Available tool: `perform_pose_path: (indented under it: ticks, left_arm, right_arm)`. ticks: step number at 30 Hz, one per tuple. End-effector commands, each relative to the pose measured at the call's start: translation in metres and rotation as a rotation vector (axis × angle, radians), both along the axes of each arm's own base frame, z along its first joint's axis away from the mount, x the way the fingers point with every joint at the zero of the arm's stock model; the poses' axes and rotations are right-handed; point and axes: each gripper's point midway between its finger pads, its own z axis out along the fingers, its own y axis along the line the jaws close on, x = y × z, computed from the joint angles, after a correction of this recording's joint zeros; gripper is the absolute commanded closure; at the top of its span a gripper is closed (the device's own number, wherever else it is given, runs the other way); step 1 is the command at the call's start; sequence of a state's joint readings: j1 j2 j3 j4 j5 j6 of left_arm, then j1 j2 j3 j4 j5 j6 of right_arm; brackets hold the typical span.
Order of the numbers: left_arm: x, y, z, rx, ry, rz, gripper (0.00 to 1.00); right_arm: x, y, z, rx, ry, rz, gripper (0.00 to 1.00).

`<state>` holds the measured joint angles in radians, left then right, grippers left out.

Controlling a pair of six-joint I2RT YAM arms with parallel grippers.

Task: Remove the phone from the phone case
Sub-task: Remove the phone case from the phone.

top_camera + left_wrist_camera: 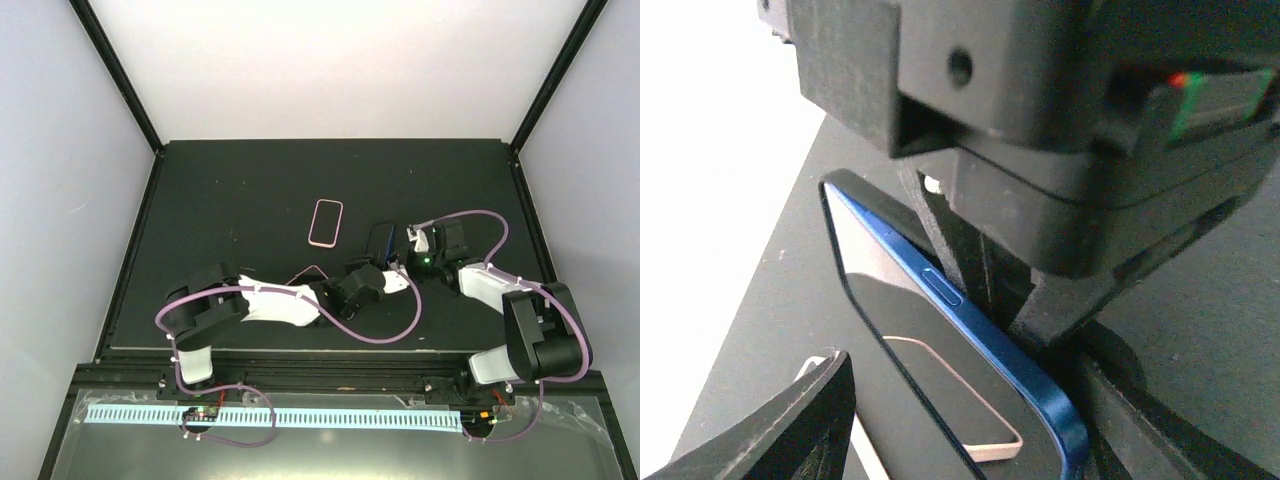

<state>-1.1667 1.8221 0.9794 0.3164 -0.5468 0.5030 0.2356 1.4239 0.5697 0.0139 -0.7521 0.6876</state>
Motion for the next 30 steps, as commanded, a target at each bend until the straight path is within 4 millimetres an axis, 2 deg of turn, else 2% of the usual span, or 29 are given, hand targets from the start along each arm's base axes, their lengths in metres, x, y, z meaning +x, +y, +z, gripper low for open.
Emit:
perform_pose_path:
  ticks: [1,5,9,12,16,19,22,25,30]
  left_arm:
    - [0.024,0.012,-0.010,0.111,-0.084,0.100,0.38]
    - [0.032,0.021,0.002,0.064,-0.101,0.162,0.43]
    - [0.047,0.043,0.021,-0.007,-0.128,0.270,0.53]
    - [0.053,0.057,0.035,-0.054,-0.148,0.311,0.65]
    - [0.047,0.058,0.048,-0.115,-0.122,0.281,0.84]
    - [0.043,0.061,0.058,-0.172,-0.103,0.289,0.94]
    - [0.039,0.065,0.073,-0.239,-0.092,0.300,0.98]
    - [0.028,0.063,0.091,-0.312,-0.069,0.290,0.98]
    - [0.007,0.062,0.120,-0.463,-0.021,0.277,0.98]
  right_arm:
    - [-0.014,0.020,0.048,0.178,-0.070,0.120,0.99]
    - [-0.013,0.016,0.050,0.158,-0.104,0.102,0.99]
    - [-0.014,0.016,0.047,0.150,-0.104,0.108,0.99]
    - [-0.014,0.016,0.042,0.147,-0.077,0.113,0.99]
    - [-0.012,0.016,0.038,0.136,-0.063,0.110,0.99]
    - [-0.010,0.014,0.039,0.114,-0.084,0.103,0.99]
    - [-0.007,0.010,0.045,0.083,-0.119,0.078,0.99]
    - [0.000,-0.001,0.050,0.015,-0.186,0.018,0.99]
    - [0.017,-0.041,0.055,-0.213,-0.327,-0.155,0.99]
